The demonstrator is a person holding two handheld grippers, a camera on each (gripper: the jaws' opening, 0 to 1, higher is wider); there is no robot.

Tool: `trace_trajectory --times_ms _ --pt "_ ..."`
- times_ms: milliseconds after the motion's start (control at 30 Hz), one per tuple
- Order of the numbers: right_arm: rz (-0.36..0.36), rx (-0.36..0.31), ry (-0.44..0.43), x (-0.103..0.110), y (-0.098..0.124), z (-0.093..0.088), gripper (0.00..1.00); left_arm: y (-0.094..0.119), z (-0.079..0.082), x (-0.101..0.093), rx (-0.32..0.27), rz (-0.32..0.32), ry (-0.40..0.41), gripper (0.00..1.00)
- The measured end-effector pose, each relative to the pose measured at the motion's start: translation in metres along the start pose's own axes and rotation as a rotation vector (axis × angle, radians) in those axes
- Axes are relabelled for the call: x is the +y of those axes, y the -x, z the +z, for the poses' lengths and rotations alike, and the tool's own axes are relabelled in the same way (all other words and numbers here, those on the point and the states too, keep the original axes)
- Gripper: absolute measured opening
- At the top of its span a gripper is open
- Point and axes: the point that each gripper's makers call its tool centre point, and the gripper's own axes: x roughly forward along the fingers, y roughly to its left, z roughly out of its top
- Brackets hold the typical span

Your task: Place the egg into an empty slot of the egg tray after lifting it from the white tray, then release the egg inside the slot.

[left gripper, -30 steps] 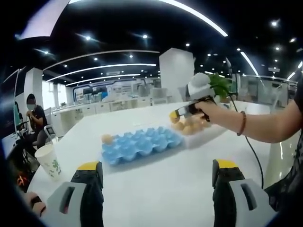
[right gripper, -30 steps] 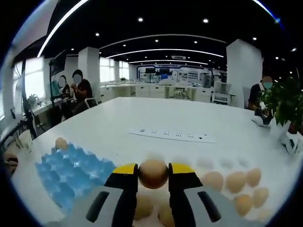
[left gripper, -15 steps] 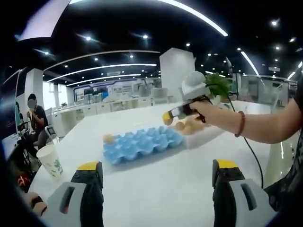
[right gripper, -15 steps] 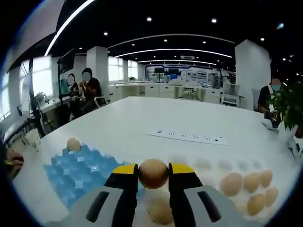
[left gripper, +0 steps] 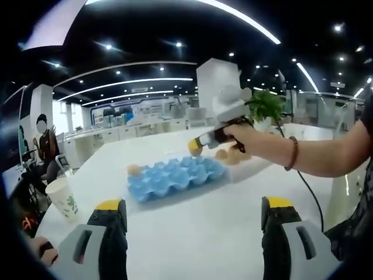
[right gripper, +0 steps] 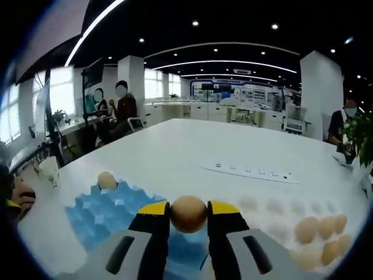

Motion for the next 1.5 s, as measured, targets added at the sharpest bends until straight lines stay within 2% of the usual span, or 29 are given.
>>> trace_trajectory --times_ms 900,1200,1500 --pt "0.108 -0.01 0.046 0.059 -0.015 0.012 0.26 0.001 -0.005 0.003 0.014 0.008 0.009 0.98" --pt "0.144 -0.003 0.037 0.069 -0.035 0.019 0.26 0.002 -0.008 0.003 0.015 0.002 0.016 0.98" --pt "0.169 -0.017 0.031 0.078 -0.042 0.021 0.26 0.0 -0.005 0.005 0.015 0.0 0.012 0.98"
